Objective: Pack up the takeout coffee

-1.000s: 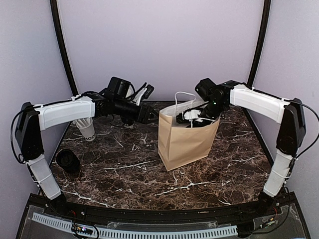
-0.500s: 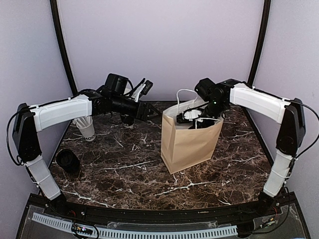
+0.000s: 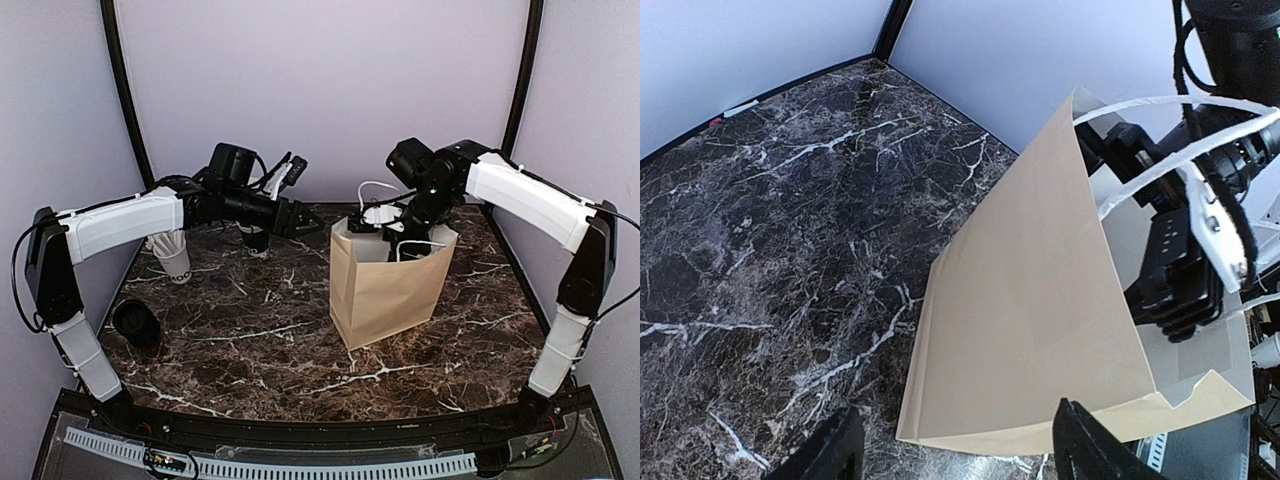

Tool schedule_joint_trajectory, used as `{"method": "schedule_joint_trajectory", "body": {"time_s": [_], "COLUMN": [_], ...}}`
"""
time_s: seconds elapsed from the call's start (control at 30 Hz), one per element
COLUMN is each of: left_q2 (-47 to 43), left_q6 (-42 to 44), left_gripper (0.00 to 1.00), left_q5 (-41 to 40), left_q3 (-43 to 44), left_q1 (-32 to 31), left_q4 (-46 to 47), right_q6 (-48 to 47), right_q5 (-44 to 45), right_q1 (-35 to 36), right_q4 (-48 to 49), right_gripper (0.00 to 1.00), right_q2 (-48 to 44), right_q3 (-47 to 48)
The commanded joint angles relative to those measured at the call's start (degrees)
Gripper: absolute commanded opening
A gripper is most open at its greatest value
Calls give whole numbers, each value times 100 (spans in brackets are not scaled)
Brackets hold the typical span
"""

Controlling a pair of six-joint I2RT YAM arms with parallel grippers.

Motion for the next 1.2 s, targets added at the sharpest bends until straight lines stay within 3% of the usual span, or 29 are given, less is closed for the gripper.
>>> {"method": "schedule_joint_trajectory", "body": {"time_s": [0.0,0.53,0.77,0.97,1.17], "left_q2": [-165,-183,162,709,1086], "left_q6": [89,267,449,703,880], "left_gripper": [68,68,67,66,59], "left_q5": [127,25,81,-356,-739], "left_q3": [256,732,1367,2202,2654], "left_q1": [-12,-17,-406,-847,-1005], "left_q4": [-103,-516,-793,-1415,-1800], "right_q6": [280,225,177,386,333], "right_q5": [1,-19,-73,210,149], "right_q1": [121,123,115,-261,-467], "right_q4": [-222,-498,-404,213,464], "right_gripper": [99,99,98,82,79], "right_q2": [-315,-947,-1304,-1516,-1579], "right_q3": [382,1125,1342,1232,846]}}
